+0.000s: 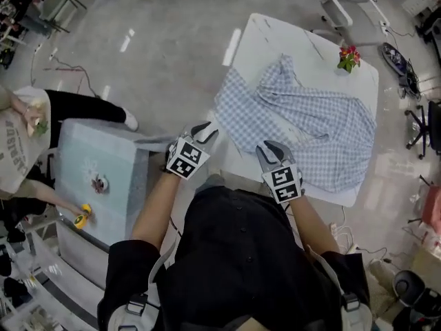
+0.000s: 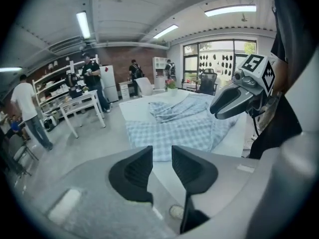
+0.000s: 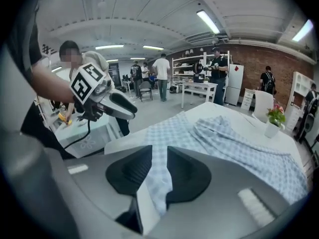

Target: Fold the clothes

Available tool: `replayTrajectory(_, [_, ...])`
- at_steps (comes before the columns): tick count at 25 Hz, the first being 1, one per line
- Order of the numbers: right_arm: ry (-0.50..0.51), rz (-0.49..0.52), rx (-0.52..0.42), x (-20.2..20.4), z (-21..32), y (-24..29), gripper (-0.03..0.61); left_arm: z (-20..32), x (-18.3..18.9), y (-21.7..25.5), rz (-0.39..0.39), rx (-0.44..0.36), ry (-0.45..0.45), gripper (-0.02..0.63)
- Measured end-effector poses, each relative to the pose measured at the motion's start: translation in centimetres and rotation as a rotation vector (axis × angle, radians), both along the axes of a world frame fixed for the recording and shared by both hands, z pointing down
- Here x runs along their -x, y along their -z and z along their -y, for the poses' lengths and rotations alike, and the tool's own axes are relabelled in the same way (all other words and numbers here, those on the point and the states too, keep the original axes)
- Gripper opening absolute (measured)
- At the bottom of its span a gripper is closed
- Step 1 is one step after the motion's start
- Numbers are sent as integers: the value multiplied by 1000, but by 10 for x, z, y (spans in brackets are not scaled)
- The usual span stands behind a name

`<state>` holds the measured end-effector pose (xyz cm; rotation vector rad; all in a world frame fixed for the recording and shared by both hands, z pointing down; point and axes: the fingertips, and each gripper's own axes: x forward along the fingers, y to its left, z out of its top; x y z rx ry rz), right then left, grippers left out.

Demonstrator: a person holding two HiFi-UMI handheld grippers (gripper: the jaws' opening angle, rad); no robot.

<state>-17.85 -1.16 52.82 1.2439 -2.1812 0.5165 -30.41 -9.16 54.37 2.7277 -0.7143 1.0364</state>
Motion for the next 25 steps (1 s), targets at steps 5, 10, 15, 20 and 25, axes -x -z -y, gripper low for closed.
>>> replayTrajectory(5, [70, -110, 70, 19, -5, -38, 124, 4, -13, -27, 104, -17, -308, 129])
replayTrajectory(10, [241, -264, 131, 27, -21, -70, 179, 0, -26, -45, 160, -26, -548, 152])
replayTrajectory(15, [323, -325, 186, 40, -21, -89, 195, 6, -32, -50, 154, -16, -625, 153])
replayTrajectory(20, [343, -346, 233, 44, -25, -101, 182, 6, -31, -54, 162, -8, -684, 153])
replayTrajectory(25, [323, -330, 274, 42, -18, -106, 153, 11, -28, -57, 161, 11, -722, 153])
